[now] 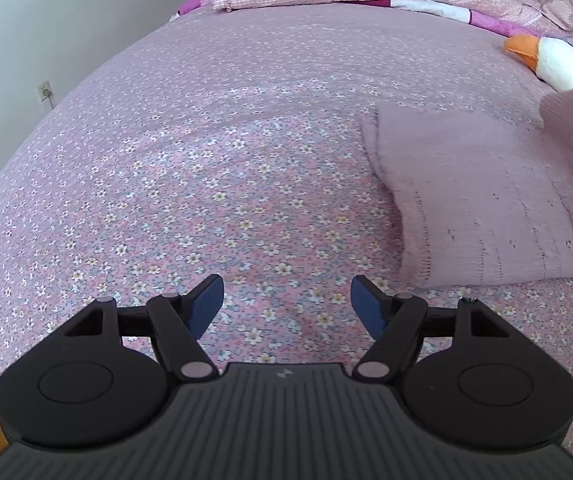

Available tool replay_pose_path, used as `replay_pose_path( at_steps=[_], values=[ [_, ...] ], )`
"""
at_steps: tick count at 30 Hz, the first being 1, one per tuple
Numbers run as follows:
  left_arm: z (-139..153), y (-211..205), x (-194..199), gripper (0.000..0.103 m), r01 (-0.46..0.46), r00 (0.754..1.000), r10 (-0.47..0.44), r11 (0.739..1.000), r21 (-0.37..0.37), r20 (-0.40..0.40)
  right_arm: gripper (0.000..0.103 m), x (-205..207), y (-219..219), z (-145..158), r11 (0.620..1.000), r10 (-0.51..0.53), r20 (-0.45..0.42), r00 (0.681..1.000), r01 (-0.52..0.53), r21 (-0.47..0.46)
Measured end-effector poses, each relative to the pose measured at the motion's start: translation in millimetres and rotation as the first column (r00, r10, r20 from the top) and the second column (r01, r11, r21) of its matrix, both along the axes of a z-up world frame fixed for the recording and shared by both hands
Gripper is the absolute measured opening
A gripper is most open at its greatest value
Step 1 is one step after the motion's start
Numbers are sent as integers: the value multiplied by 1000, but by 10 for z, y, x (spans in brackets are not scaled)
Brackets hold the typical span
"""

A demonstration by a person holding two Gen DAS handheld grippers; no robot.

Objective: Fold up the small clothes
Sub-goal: 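Fold the held side edge over the cardigan with the right gripper and release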

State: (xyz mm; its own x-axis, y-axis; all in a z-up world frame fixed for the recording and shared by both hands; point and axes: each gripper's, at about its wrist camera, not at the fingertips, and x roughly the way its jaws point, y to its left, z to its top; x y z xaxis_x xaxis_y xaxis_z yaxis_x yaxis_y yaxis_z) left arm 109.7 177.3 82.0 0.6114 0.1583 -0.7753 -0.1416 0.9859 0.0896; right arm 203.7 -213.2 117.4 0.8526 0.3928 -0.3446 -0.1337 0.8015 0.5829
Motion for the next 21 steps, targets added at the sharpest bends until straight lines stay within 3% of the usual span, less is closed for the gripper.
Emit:
replay_pose_path(
  at_steps=[8, 21],
  values=[
    [-36, 179, -27, 77, -38, 999, 38, 999, -17, 6, 26, 31, 551, 176, 996, 89, 23, 996, -89, -26],
    [-75, 339, -99, 77, -66, 998, 66, 998, -22, 5, 26, 62, 1029, 28, 991, 134, -10, 991, -134, -14]
  ],
)
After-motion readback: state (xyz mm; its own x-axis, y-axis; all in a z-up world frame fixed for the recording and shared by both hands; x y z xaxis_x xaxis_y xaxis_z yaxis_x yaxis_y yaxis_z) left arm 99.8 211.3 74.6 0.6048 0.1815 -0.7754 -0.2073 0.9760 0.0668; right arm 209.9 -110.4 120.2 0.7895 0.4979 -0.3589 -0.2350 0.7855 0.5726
